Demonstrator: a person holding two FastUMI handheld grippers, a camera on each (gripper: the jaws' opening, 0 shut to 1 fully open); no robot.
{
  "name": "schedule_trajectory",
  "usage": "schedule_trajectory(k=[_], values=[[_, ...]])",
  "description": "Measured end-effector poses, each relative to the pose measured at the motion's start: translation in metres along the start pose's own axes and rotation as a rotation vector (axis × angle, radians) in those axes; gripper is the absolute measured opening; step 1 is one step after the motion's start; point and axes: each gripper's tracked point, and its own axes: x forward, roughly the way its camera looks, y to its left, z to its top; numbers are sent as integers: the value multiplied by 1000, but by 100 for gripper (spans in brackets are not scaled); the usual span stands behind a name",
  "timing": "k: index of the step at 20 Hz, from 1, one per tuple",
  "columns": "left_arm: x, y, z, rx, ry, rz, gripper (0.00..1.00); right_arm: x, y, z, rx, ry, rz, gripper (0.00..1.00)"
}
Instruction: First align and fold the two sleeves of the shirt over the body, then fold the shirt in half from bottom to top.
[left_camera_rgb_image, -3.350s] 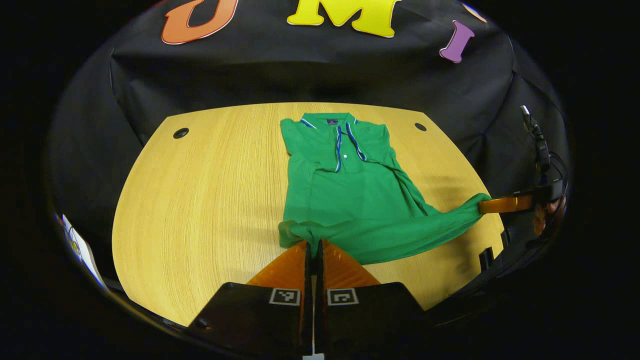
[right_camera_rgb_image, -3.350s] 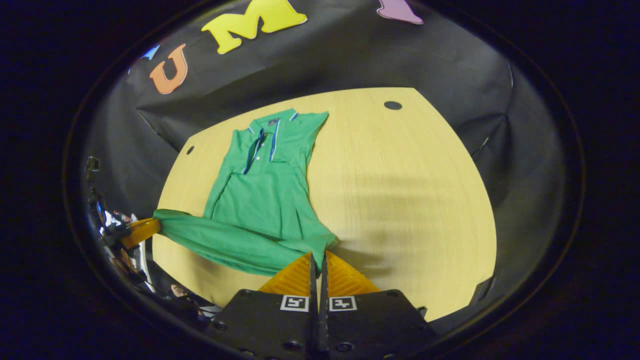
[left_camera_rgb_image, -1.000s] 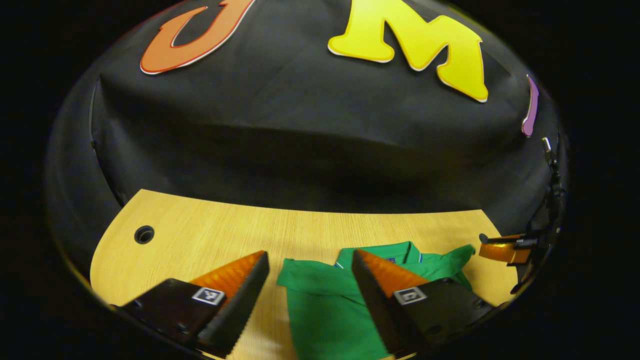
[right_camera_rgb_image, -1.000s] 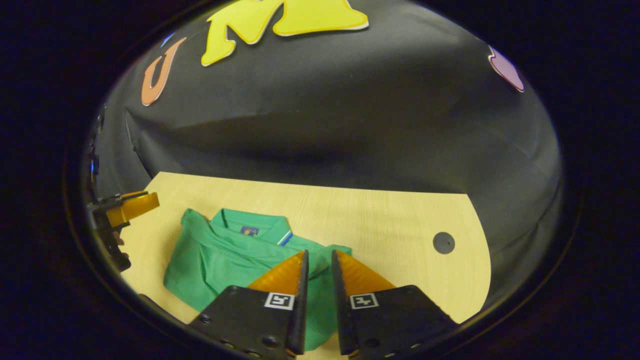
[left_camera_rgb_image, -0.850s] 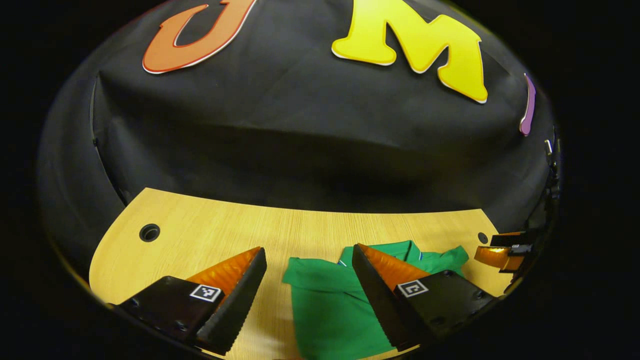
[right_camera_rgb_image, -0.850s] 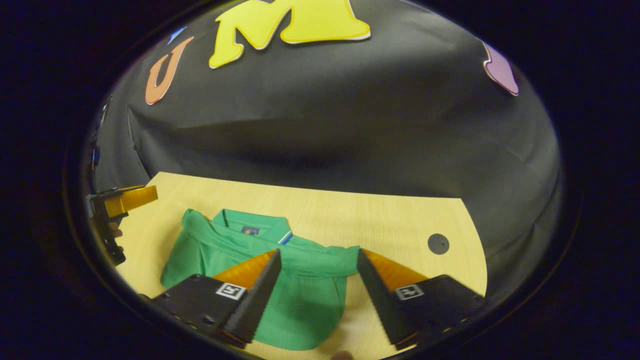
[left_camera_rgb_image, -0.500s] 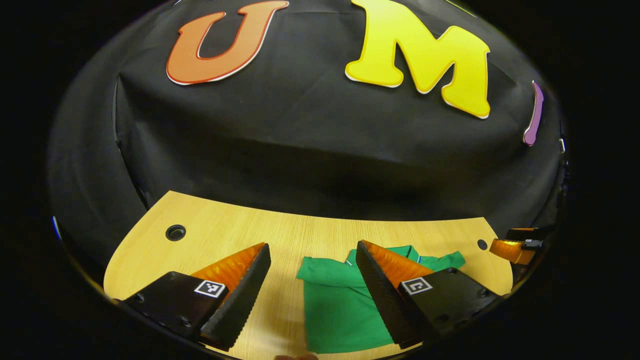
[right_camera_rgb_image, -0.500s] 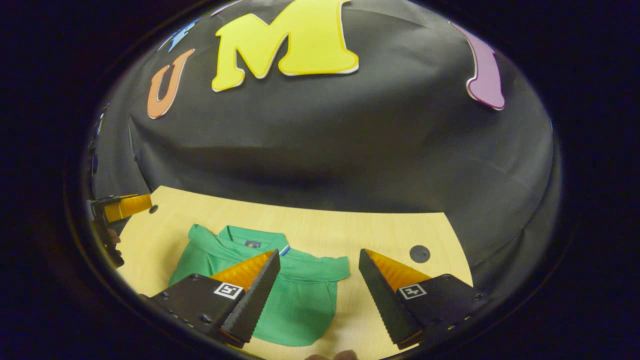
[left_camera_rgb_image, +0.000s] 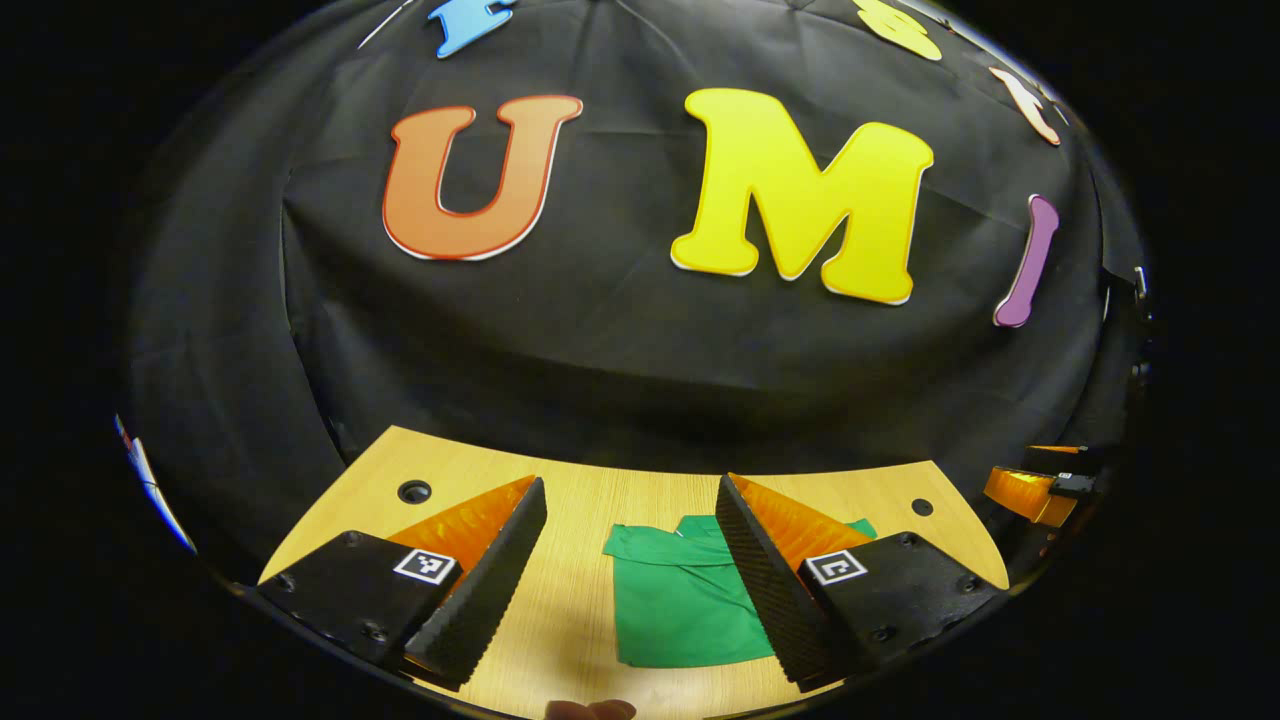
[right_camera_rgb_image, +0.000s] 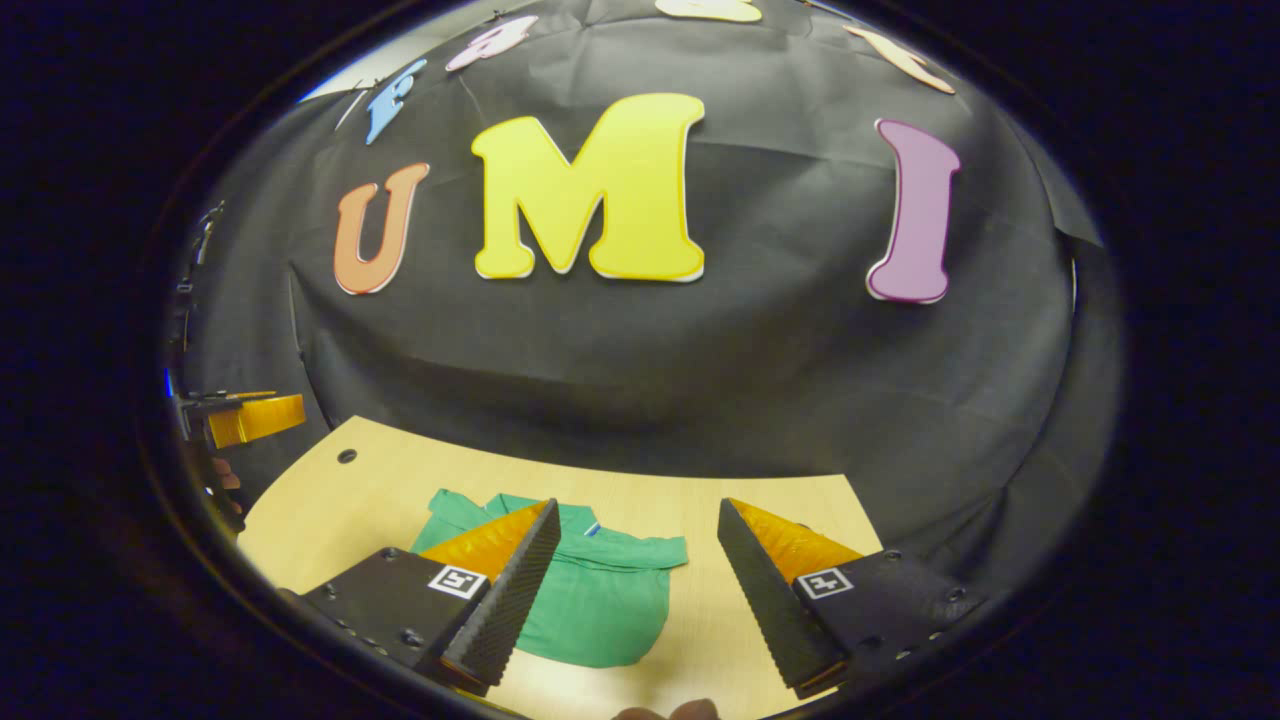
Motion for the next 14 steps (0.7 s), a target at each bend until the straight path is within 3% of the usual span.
schedule_trajectory(k=[8,14], values=[[-96,-23,34,79,-141,-17,100,-91,23,22,-32,-141,-13,97],[-131,-36,25,33,-152,-24,100,-136,44,30,-48,-219,-8,97]])
